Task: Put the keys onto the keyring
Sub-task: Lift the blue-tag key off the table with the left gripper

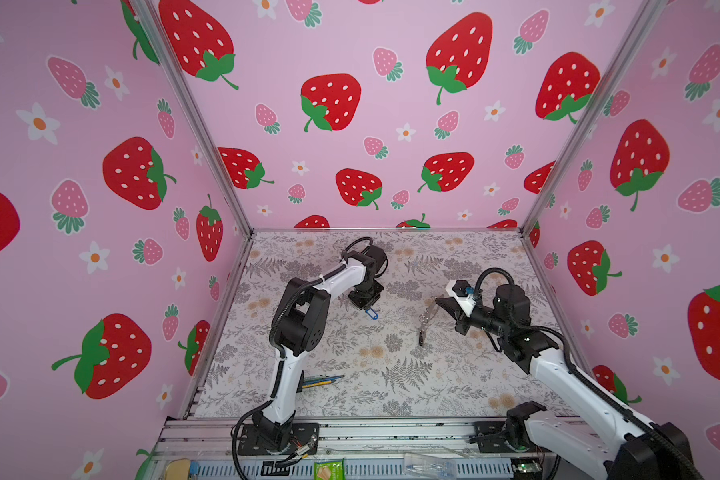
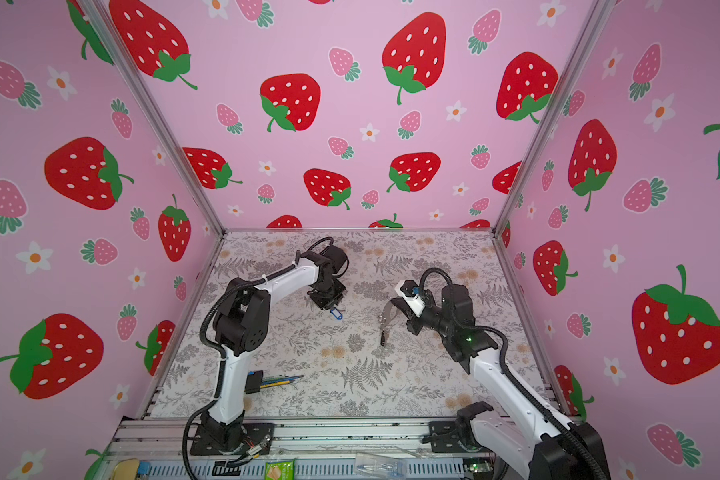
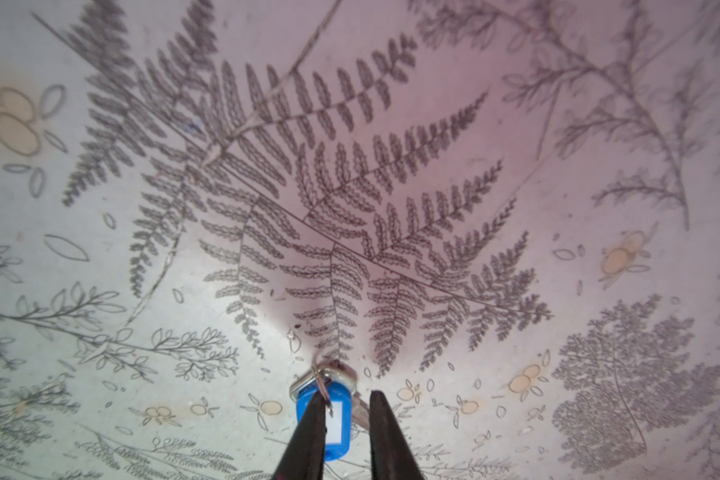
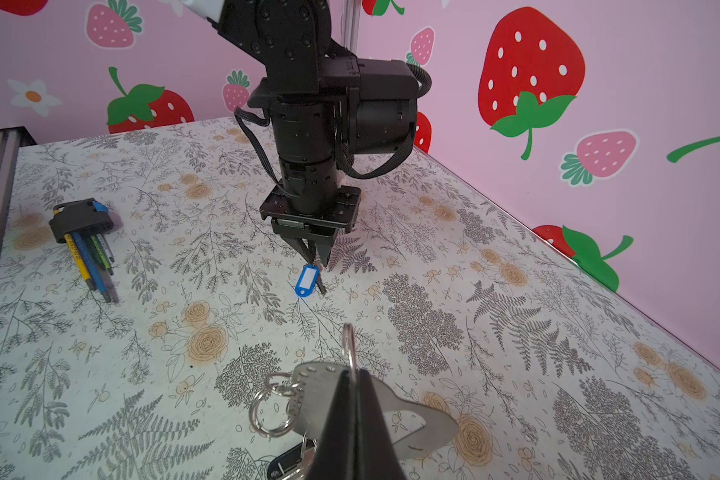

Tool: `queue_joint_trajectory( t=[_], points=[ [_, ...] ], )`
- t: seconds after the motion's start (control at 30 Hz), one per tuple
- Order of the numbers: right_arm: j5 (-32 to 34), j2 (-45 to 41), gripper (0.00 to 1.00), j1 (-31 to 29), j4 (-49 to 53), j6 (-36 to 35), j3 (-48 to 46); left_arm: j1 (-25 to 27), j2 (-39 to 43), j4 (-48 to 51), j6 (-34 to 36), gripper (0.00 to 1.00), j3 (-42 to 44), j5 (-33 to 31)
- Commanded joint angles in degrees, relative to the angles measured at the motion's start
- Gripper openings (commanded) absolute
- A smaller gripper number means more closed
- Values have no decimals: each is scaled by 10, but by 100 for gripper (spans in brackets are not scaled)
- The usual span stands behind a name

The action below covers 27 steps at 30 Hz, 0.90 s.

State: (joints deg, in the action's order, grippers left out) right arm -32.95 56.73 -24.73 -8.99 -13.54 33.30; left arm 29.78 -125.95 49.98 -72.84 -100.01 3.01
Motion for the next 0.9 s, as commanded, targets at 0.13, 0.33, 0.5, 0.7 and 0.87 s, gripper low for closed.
queue_joint_trajectory(
  t=[0.13,0.33,0.5,0.7,0.87],
  points=[
    [-12,0,0,0,-12,-7,-4,2,-2,24,-2,22,-18,-12],
    [-12,2,0,0,-12,-7,-4,2,-7,25,-3,22,-17,-11],
    [-12,3,0,0,-12,-8,-5,3,-9,30,0,21,-15,-12],
    [-14,6,0,0,-13,-7,-4,4,-10,30,2,21,-13,-12],
    [-14,6,0,0,-13,-6,-5,4,-13,32,4,20,-13,-11]
  ],
)
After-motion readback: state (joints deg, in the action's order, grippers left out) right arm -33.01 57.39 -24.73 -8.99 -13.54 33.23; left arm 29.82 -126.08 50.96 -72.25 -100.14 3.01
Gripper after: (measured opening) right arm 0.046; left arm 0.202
